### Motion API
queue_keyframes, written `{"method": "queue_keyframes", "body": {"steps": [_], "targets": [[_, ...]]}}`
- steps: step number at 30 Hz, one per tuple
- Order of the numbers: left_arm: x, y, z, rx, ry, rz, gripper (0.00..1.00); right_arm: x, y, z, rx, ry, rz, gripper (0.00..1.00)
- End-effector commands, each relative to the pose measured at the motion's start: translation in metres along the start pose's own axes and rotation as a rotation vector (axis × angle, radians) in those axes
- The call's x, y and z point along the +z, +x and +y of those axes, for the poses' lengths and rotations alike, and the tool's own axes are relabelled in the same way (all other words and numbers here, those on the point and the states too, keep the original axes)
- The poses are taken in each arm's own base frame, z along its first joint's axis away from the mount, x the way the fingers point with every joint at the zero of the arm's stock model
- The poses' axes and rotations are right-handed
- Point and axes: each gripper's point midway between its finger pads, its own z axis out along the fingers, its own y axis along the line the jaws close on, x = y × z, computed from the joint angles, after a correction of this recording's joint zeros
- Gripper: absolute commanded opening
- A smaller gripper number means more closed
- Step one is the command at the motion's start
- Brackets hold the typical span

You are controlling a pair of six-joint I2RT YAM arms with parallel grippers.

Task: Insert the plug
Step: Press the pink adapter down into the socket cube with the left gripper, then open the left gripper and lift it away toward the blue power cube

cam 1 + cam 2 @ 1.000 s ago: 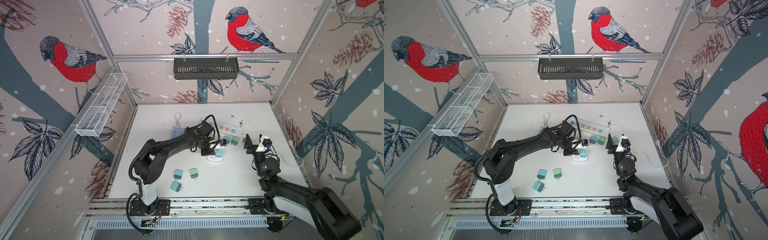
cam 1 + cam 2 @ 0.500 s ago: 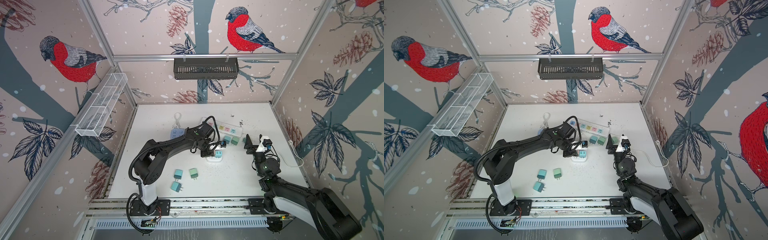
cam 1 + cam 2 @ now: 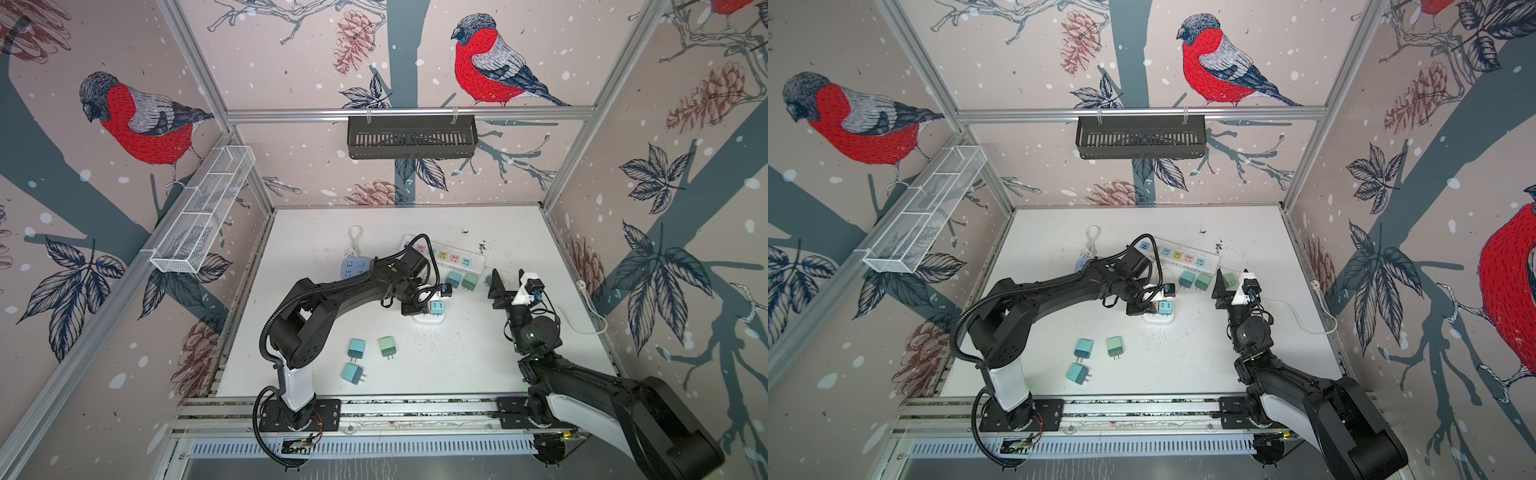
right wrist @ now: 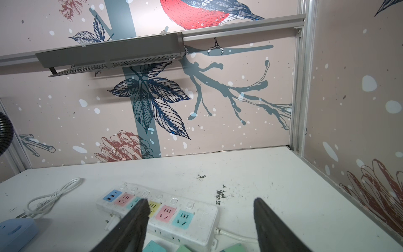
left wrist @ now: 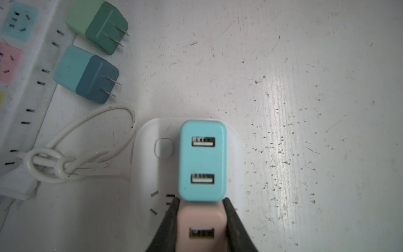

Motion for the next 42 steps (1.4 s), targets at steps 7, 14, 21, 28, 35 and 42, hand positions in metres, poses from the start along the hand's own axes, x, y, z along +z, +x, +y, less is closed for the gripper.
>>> {"method": "queue_keyframes", "body": {"steps": [7,14,21,28,35,42], "targets": [[0.027,0.023,-0.023,-0.046,0.070,0.006,0.00,0.001,-0.006,0.002,0.019,-0.011,-0.023,0.75],[0.031,0.024,-0.016,-0.060,0.049,0.018,0.00,0.000,-0.006,0.002,0.018,-0.013,-0.023,0.76],[0.017,0.011,-0.001,-0.051,-0.050,-0.028,0.99,-0.001,-0.006,0.002,0.020,-0.017,-0.027,0.76],[-0.031,-0.026,0.011,0.008,-0.200,-0.202,0.99,-0.001,-0.005,0.003,0.018,-0.023,-0.030,0.76],[-0.127,-0.038,0.011,-0.010,-0.485,-0.509,0.99,0.005,-0.002,0.008,0.005,-0.037,-0.015,0.77],[-0.287,0.079,0.047,-0.640,-1.087,-1.054,0.99,0.009,0.000,0.002,0.022,-0.003,-0.001,0.82]]}}
